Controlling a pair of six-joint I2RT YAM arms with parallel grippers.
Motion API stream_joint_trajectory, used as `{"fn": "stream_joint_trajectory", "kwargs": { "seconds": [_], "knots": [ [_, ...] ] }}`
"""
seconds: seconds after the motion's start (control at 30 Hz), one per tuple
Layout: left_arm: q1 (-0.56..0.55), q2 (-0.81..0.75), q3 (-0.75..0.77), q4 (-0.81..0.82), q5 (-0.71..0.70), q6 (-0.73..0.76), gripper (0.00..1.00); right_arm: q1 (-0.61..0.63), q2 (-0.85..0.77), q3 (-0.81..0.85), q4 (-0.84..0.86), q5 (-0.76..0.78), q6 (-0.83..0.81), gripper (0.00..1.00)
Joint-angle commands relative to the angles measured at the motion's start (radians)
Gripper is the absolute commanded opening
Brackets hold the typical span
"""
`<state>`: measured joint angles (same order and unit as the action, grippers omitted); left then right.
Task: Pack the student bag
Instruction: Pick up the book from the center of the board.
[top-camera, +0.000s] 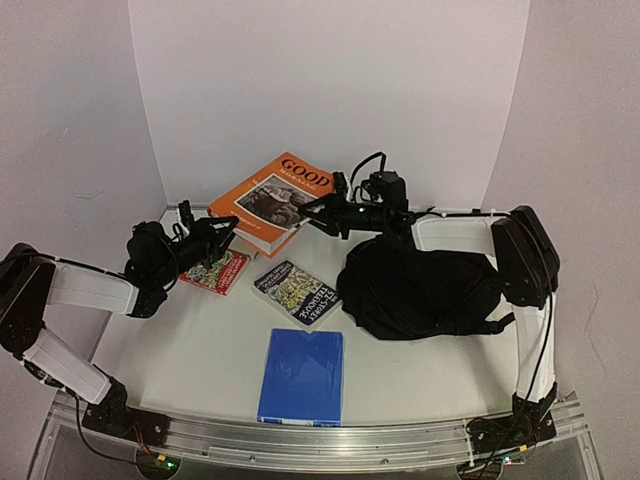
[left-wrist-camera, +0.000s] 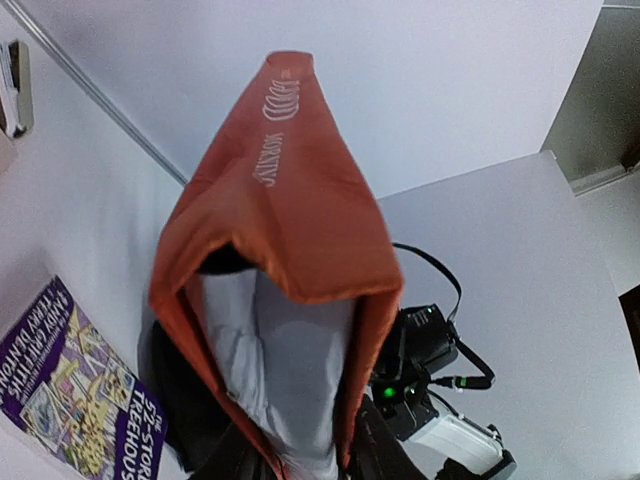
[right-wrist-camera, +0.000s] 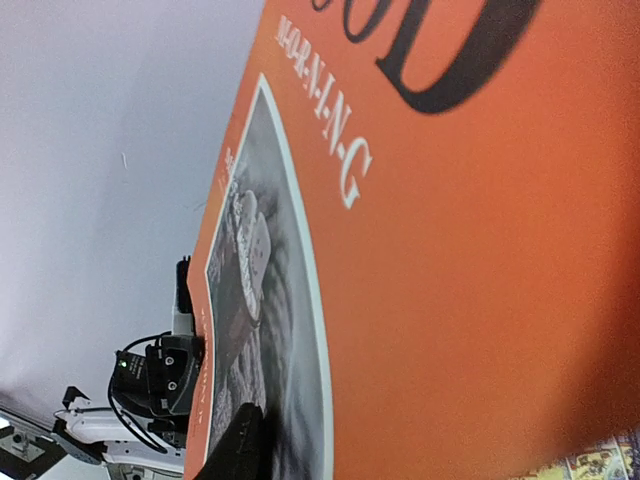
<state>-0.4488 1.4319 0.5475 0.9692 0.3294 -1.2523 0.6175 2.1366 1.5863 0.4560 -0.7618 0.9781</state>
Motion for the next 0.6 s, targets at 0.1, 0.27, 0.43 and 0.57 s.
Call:
{"fn": "stream_joint_trajectory", "kwargs": {
  "seconds": [0.1,0.27,0.43,0.57],
  "knots": [
    [-0.008,-0.137,0.111,-0.383,0.132,0.246,0.59,-0.112,-0.220,-0.131,0.007,-0.112,-0.155,0.14],
    [0.001,-0.255,0.247,-0.816,0.082,0.492,0.94,-0.160,-0.341,-0.153,-0.326,-0.219,-0.504,0.11],
    [0.007,-0.145,0.465,-1.113,0.239,0.703,1.00,-0.161,-0.408,-0.089,-0.834,-0.255,-0.957,0.07],
    [0.007,-0.050,0.604,-1.281,0.356,0.829,1.00,-0.157,-0.421,-0.049,-1.166,-0.265,-1.225,0.05]
  ]
}}
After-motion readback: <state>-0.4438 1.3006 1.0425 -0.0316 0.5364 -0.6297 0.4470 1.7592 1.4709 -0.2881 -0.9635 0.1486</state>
